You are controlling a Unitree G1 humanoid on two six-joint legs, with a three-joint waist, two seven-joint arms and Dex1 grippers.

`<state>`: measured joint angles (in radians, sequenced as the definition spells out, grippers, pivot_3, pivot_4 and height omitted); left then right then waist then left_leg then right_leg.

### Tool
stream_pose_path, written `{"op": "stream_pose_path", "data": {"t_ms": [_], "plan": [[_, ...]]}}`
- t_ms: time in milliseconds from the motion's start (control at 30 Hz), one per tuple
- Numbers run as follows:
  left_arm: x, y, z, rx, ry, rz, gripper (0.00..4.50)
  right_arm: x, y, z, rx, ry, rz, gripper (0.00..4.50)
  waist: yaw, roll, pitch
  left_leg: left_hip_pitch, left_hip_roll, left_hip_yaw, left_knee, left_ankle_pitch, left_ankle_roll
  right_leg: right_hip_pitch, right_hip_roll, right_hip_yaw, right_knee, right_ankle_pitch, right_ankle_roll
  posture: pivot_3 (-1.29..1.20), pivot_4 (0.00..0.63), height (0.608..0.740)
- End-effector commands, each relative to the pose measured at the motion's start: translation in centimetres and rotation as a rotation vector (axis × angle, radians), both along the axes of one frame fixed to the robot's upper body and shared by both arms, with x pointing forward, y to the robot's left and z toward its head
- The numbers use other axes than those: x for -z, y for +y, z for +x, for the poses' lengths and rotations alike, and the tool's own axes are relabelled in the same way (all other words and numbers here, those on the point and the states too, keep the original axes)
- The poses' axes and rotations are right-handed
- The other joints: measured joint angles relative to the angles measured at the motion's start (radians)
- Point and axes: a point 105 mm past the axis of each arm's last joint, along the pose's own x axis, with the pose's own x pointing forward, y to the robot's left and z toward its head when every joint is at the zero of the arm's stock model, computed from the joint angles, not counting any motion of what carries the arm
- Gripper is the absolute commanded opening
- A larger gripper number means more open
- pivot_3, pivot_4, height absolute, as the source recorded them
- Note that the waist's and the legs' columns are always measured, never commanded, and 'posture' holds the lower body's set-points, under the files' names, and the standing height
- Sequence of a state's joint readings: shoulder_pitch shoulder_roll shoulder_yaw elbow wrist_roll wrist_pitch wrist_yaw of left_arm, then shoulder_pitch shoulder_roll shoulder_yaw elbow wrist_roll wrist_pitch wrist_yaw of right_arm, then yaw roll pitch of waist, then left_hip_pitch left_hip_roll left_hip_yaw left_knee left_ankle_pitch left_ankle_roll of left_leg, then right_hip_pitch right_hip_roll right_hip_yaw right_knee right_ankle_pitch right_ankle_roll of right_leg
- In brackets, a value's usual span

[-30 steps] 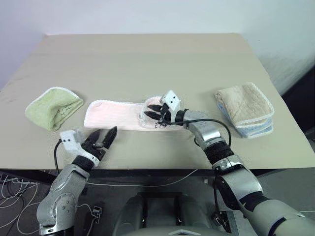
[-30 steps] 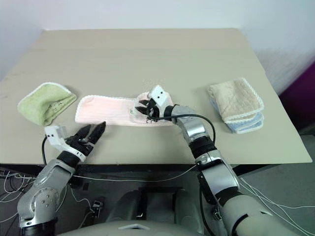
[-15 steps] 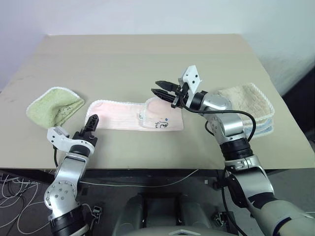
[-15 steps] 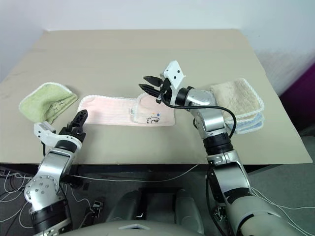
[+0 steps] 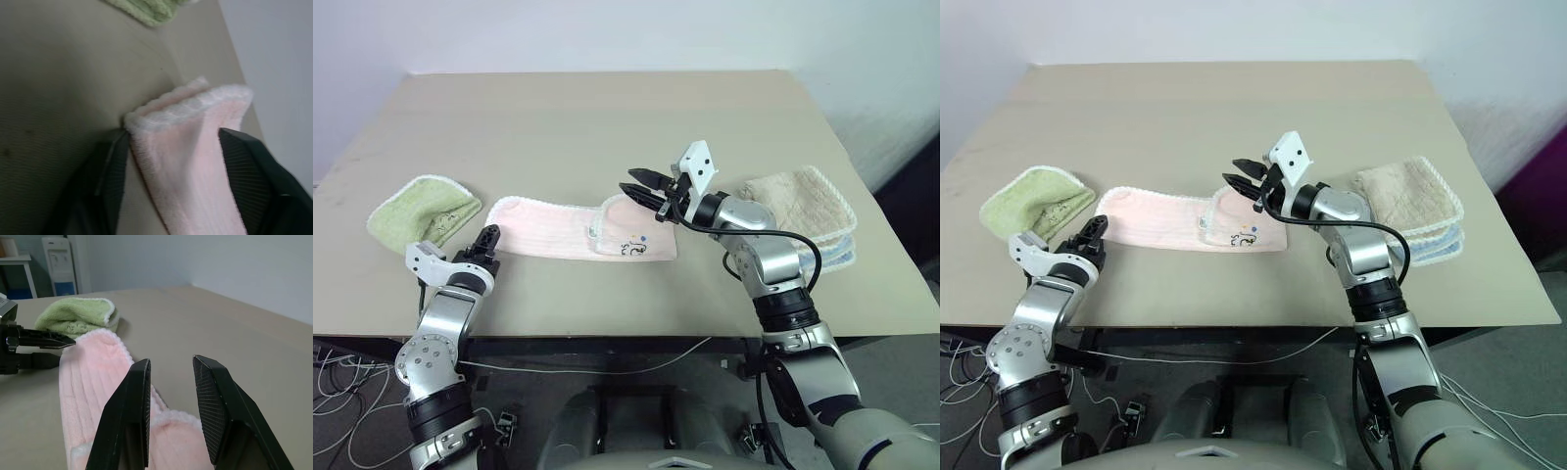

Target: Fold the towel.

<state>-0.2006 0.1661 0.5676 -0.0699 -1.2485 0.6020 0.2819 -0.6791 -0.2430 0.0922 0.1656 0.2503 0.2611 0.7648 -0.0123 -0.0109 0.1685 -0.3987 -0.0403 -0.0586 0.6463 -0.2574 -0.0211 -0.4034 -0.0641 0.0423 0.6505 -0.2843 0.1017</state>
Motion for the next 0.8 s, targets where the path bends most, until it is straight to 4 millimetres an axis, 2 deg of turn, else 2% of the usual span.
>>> {"op": "stream_pose_path", "data": {"t_ms": [33, 167, 200, 433, 500, 600, 667, 733, 800], "plan": [[-0.7, 0.8, -0.1, -0.028, -0.034, -0.004, 1.55, -1.3, 0.0, -0.6, -0.001, -0.043, 0.028, 1.41, -0.001, 0.0, 0.0, 0.0, 0.0, 0.0, 0.0, 0.0, 0.0, 0.0, 0.0, 0.0, 0.0, 0.0, 0.0, 0.0, 0.15, 0.74], [-1.2, 1.0, -0.1, -0.034, -0.065, -0.009, 0.2, -1.0, 0.0, -0.8, 0.003, -0.034, 0.029, 1.41, -0.001, 0.0, 0.0, -0.003, 0.0, 0.0, 0.0, 0.0, 0.0, -0.003, 0.0, 0.0, -0.001, 0.0, 0.0, 0.0, 0.15, 0.74], [-1.4, 1.0, -0.1, -0.034, -0.074, -0.009, 0.05, -0.9, 0.0, -0.8, 0.004, -0.032, 0.03, 1.41, -0.001, 0.0, 0.0, -0.004, 0.0, 0.0, 0.0, 0.0, 0.0, -0.004, 0.0, 0.0, -0.001, 0.0, 0.0, 0.0, 0.15, 0.74], [-3.7, 2.6, -0.5, -0.083, -0.183, 0.004, 0.05, -0.5, -0.1, -0.9, 0.012, -0.019, 0.03, 1.41, -0.001, -0.001, 0.001, -0.005, 0.0, 0.0, 0.0, 0.0, 0.0, -0.005, 0.0, 0.0, -0.001, 0.0, 0.0, 0.0, 0.15, 0.74], [-5.1, 3.3, -0.7, -0.075, -0.228, 0.064, 0.05, -0.5, -0.1, -0.9, 0.014, -0.018, 0.03, 1.41, -0.001, -0.002, 0.001, -0.005, 0.0, 0.0, 0.0, 0.0, 0.0, -0.005, 0.0, 0.0, -0.001, 0.0, 0.0, 0.0, 0.15, 0.74], [-8.2, 3.5, -1.0, -0.034, -0.335, 0.17, 0.05, -0.4, -0.3, -0.8, 0.024, -0.016, 0.03, 1.41, -0.003, -0.002, 0.001, -0.006, 0.0, 0.0, 0.0, 0.0, 0.0, -0.006, 0.0, 0.0, -0.001, 0.0, 0.0, 0.0, 0.15, 0.74], [-9.6, 3.1, -1.1, 0.003, -0.378, 0.232, 0.05, -0.4, -0.4, -0.8, 0.029, -0.016, 0.03, 1.41, -0.003, -0.002, 0.001, -0.006, 0.0, 0.0, 0.0, 0.0, 0.0, -0.006, 0.0, 0.0, -0.001, 0.0, 0.0, 0.0, 0.15, 0.74], [-11.3, 1.1, -1.0, 0.101, -0.434, 0.319, 0.05, -0.4, -0.6, -0.6, 0.038, -0.015, 0.032, 1.41, -0.001, -0.002, 0.002, -0.006, 0.0, 0.0, 0.0, 0.0, 0.0, -0.006, 0.0, 0.0, -0.001, 0.0, 0.0, 0.0, 0.15, 0.74], [-12.0, -1.1, -0.9, 0.198, -0.458, 0.398, 0.05, -0.3, -0.7, -0.5, 0.048, -0.014, 0.033, 1.41, 0.001, -0.002, 0.002, -0.007, 0.0, -0.001, 0.0, 0.0, 0.0, -0.006, -0.001, 0.0, -0.001, 0.0, 0.0, 0.0, 0.15, 0.74]]}}
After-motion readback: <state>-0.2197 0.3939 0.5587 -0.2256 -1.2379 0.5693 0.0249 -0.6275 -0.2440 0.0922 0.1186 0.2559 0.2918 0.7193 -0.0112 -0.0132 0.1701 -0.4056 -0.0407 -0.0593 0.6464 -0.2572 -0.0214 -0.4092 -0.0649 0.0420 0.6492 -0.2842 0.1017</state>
